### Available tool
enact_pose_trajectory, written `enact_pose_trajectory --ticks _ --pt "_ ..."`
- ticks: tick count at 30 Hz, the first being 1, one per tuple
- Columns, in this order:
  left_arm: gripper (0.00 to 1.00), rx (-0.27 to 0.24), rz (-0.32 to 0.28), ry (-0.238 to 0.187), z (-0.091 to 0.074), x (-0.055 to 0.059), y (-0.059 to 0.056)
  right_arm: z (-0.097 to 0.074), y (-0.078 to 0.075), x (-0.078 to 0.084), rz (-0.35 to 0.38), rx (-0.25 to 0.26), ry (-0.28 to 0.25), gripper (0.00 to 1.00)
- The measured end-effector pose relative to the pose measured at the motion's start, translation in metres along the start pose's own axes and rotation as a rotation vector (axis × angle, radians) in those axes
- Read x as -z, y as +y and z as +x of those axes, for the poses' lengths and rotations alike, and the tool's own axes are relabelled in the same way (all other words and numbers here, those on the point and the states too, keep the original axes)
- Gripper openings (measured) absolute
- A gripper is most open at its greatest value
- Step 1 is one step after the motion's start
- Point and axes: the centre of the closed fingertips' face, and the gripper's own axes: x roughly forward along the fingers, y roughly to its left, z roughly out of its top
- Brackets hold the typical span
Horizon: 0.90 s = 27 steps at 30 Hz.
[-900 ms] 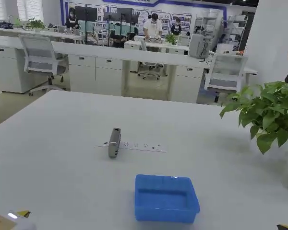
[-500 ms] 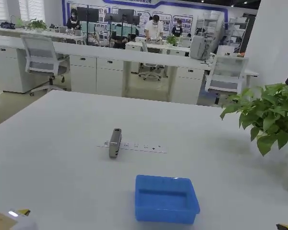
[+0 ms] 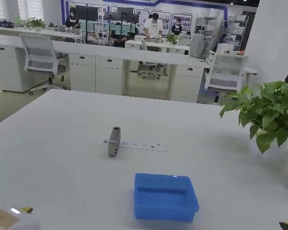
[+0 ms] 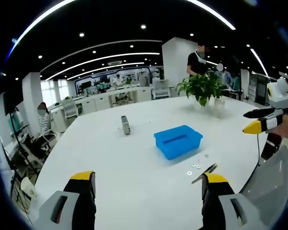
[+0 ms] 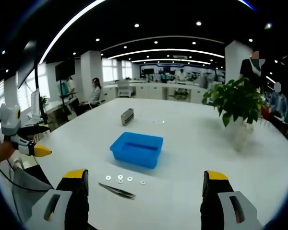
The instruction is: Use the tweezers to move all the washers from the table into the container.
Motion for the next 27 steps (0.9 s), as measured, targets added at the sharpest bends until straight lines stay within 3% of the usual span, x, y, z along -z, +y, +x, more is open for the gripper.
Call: enact_pose_trajectory --ticks 17,27 --pt "0.97 0.038 -0.004 0.014 0.007 0.001 -0.007 0.007 0.003 0.005 -0.003 -0.014 0.02 0.99" --pt "0.99 0.034 0.0 0.021 0.012 0.002 -0.008 0.012 0.003 0.009 0.002 -0.021 0.032 0.99"
